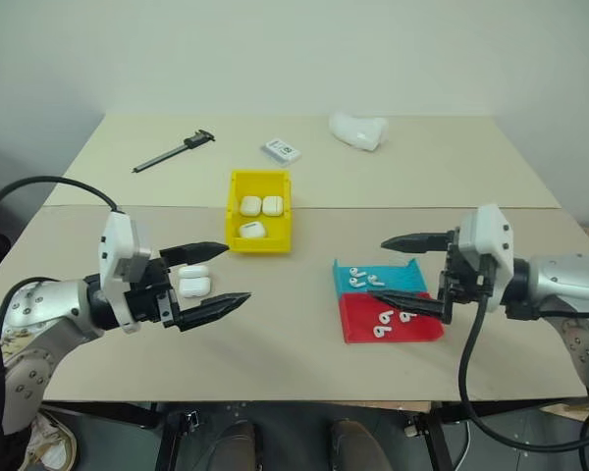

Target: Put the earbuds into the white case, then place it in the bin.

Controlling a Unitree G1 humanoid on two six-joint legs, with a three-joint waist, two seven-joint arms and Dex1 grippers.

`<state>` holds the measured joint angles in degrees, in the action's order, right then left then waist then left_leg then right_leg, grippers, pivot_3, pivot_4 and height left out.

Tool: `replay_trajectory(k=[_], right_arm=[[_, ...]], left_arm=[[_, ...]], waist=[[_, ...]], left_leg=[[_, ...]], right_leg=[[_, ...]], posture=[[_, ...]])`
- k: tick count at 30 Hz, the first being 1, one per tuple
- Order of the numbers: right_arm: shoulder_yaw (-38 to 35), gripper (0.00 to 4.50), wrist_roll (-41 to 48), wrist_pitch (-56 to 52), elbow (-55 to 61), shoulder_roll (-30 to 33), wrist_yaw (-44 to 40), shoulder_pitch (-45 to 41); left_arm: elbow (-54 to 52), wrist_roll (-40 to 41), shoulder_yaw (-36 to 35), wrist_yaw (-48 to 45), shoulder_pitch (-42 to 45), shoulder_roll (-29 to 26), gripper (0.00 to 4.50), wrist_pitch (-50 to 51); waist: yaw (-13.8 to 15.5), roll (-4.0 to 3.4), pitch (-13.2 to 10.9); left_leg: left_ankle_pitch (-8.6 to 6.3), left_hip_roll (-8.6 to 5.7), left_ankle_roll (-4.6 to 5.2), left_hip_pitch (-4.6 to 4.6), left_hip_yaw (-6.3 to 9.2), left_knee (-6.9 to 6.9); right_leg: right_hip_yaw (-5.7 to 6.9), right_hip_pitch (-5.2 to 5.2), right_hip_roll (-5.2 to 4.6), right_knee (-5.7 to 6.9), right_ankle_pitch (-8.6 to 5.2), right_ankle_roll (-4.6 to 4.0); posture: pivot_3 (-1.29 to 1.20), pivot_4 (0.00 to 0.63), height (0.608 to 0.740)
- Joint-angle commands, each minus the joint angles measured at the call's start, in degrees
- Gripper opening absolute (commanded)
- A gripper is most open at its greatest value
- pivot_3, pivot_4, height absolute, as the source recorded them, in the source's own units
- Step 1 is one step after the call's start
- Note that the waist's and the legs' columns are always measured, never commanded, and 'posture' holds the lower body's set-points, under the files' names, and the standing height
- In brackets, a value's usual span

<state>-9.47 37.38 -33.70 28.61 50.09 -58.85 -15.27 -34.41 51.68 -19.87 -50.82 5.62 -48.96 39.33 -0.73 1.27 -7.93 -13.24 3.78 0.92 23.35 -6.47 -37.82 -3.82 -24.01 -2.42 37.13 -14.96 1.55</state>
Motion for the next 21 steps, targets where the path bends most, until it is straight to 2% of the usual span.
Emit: replay_trajectory(k=[1,5,9,12,16,21], right_arm=[[-1.89,4.48,1.40,1.19,1.20,0.46,-0.52,-0.29],[-1.62,4.48,0.89,1.29,0.80,0.17,-0.09,-0.62],[-1.72,4.48,0.94,1.36,0.91,0.17,-0.26,0.12],[-0.94,4.48,0.44,1.60,0.38,-0.01,-0.27,-0.34],[-0.72,4.48,0.72,1.40,1.35,-0.64,0.38,0.06],[-0.53,4.48,0.70,1.34,2.09,-1.12,0.97,0.56]], left_arm=[[-0.42,1.19,-0.37,-0.70,1.24,-1.09,4.50,-0.19],[-0.07,5.38,-1.26,3.04,3.30,-1.51,4.50,3.53],[-3.51,0.65,-1.19,3.43,0.76,-5.57,4.50,3.41],[-5.07,-6.27,-0.97,6.99,-0.74,-5.99,4.50,0.61],[-6.64,-11.57,1.57,12.87,-1.07,-6.08,4.50,1.94],[-2.74,-5.27,7.11,20.72,10.95,-11.17,4.50,26.43]], waist=[[-0.01,0.00,0.00],[-0.01,0.00,0.00],[-0.14,0.01,-0.01],[-0.12,0.03,-0.01],[0.02,0.03,-0.01],[0.36,0.11,-0.05]], left_leg=[[0.00,0.00,0.00,-0.01,0.00,0.00],[0.00,0.01,0.00,-0.02,0.02,0.00],[0.00,0.00,0.00,0.01,0.00,0.00],[0.00,0.00,0.00,-0.01,0.00,0.01],[0.00,0.00,0.00,-0.04,0.00,0.01],[0.00,-0.01,0.00,0.00,0.03,0.00]], right_leg=[[0.00,0.00,0.00,0.00,0.00,0.00],[0.00,0.01,0.01,0.01,0.00,0.00],[-0.01,-0.02,0.01,0.00,0.00,0.00],[-0.01,-0.01,0.01,0.00,0.00,0.00],[-0.02,0.02,0.01,0.01,0.00,0.00],[0.02,0.00,0.00,0.01,0.00,0.00]], posture=[[0.00,0.150,0.740],[0.00,0.150,0.740],[0.00,0.150,0.740],[0.00,0.150,0.740],[0.00,0.150,0.740],[0.00,0.150,0.740]])
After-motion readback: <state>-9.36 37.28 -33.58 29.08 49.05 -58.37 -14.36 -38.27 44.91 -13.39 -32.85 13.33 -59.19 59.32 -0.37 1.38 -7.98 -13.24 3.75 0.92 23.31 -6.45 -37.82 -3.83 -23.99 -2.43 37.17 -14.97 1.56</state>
